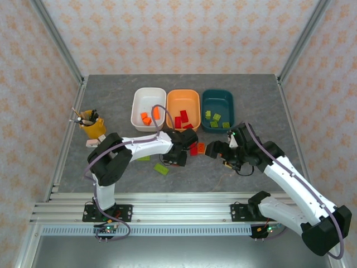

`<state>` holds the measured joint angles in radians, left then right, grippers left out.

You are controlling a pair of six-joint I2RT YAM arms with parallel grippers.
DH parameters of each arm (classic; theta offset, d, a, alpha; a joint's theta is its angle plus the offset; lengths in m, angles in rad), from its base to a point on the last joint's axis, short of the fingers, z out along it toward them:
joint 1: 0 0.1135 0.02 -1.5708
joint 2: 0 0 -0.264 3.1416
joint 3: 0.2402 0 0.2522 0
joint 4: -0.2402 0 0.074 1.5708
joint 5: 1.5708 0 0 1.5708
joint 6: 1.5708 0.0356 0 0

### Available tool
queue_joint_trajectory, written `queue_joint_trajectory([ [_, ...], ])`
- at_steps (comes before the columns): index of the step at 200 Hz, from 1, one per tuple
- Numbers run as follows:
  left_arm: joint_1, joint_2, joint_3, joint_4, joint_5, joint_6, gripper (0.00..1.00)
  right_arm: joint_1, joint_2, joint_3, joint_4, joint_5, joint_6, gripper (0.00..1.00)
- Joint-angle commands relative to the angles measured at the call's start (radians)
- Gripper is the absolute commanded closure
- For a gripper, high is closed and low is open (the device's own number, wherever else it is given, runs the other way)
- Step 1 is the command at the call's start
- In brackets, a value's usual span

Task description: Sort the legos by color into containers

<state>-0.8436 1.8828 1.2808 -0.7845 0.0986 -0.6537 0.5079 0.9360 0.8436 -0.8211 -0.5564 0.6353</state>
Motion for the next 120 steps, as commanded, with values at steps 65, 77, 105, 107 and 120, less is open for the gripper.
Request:
queue_joint_trajectory([
  [65,0.142,-0.001,0.430,-0.130,0.047,0.049,0.58,0.006,0.037,0.159,0.137,0.175,0.014,0.06],
  [77,0.171,0.055,0.505,-0.135,0.072,0.057,0.58,0.006,0.061,0.194,0.156,0.216,0.022,0.06],
  [105,0.231,0.170,0.657,-0.129,0.139,0.061,0.58,0.006,0.135,0.267,0.166,0.248,0.025,0.06],
  [107,0.235,0.179,0.665,-0.127,0.145,0.059,0.58,0.006,0.141,0.272,0.165,0.250,0.026,0.06],
  [120,0.255,0.230,0.721,-0.125,0.173,0.051,0.58,0.005,0.167,0.291,0.169,0.252,0.027,0.07],
])
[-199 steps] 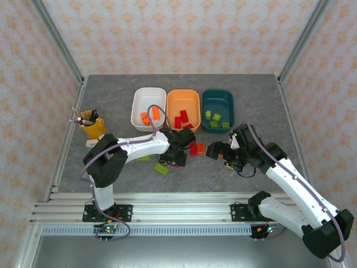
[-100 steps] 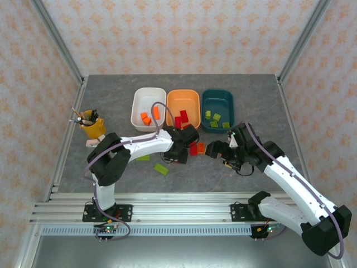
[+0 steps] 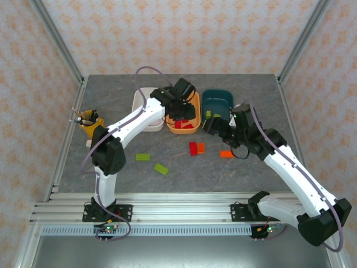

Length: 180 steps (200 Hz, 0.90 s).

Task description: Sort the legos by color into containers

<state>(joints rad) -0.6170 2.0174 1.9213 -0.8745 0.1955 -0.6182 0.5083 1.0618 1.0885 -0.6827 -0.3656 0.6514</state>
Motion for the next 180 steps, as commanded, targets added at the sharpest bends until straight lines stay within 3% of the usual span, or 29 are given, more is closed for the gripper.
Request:
queue_joint_trajectory([
  [1,0.029,0.100,0.085,-0.034,0.078,0.015,0.58,0.005,0.043,0.047,0.030,0.062,0.011,0.07],
  [46,0.058,0.254,0.225,-0.052,0.150,-0.015,0.58,0.005,0.072,0.058,0.030,0.071,0.019,0.07],
  [119,0.079,0.346,0.222,-0.057,0.153,-0.037,0.56,0.004,0.097,0.048,0.034,0.067,0.033,0.07],
  [180,0.084,0.319,0.205,-0.060,0.138,-0.032,0.35,0.005,0.116,0.063,0.018,0.074,0.022,0.07],
])
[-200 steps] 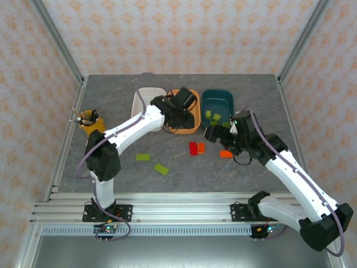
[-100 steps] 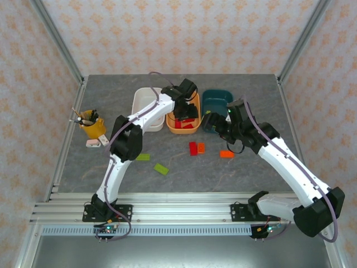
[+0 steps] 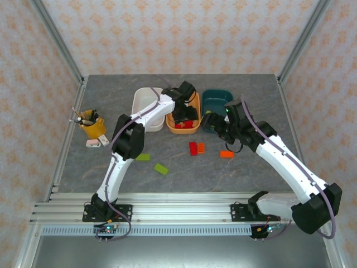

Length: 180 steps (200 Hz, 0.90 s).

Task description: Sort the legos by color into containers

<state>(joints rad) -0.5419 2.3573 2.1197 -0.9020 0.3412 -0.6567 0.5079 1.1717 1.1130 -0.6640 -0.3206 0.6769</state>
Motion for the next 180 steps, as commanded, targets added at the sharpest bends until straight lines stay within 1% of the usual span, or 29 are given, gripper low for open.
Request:
queue_joint_trajectory([
  [1,0.009,-0.022,0.008,-0.034,-0.010,0.006,0.35,0.006,0.006,0.039,-0.002,0.029,-0.004,0.07],
  [45,0.011,-0.141,0.011,-0.070,-0.067,0.003,0.33,0.004,0.006,0.074,-0.056,0.070,-0.046,0.08],
  [88,0.011,-0.336,-0.089,-0.067,-0.138,-0.015,0.32,0.005,0.034,0.125,-0.143,0.139,-0.112,0.11],
  [112,0.015,-0.440,-0.182,-0.051,-0.160,-0.025,0.33,0.006,0.048,0.144,-0.190,0.161,-0.135,0.17],
  [129,0.015,-0.557,-0.272,-0.033,-0.176,-0.031,0.34,0.011,0.060,0.155,-0.219,0.169,-0.145,0.22],
  [180,0.023,-0.869,-0.599,-0.001,-0.211,-0.058,0.33,0.095,0.113,0.161,-0.312,0.259,-0.144,0.25],
])
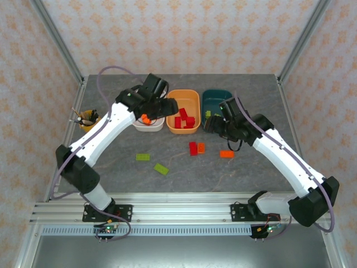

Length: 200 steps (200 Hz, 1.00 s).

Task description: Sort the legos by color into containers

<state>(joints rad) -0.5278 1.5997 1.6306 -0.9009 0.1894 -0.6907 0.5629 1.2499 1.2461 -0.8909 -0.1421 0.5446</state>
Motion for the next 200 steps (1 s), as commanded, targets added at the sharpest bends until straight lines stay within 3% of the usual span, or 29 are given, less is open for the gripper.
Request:
queue_joint_trajectory([
  [1,0.008,-0.118,-0.119,-0.002,-0.060,-0.024,0.33,0.041,0.036,0.028,-0.086,0.082,-0.011,0.25],
  [67,0.008,-0.521,-0.579,0.064,0.009,-0.086,0.29,0.074,0.046,-0.129,-0.029,0.104,0.091,0.28],
  [125,0.008,-0.658,-0.728,-0.024,-0.020,-0.143,0.29,0.085,-0.019,-0.232,0.042,0.042,0.076,0.33],
  [159,0.008,-0.730,-0.761,-0.115,-0.118,-0.216,0.29,0.275,0.066,-0.173,0.121,-0.009,-0.051,0.31],
  [200,0.008,-0.906,-0.775,-0.271,-0.261,-0.325,0.28,0.509,0.382,0.044,0.127,-0.041,-0.270,0.20],
])
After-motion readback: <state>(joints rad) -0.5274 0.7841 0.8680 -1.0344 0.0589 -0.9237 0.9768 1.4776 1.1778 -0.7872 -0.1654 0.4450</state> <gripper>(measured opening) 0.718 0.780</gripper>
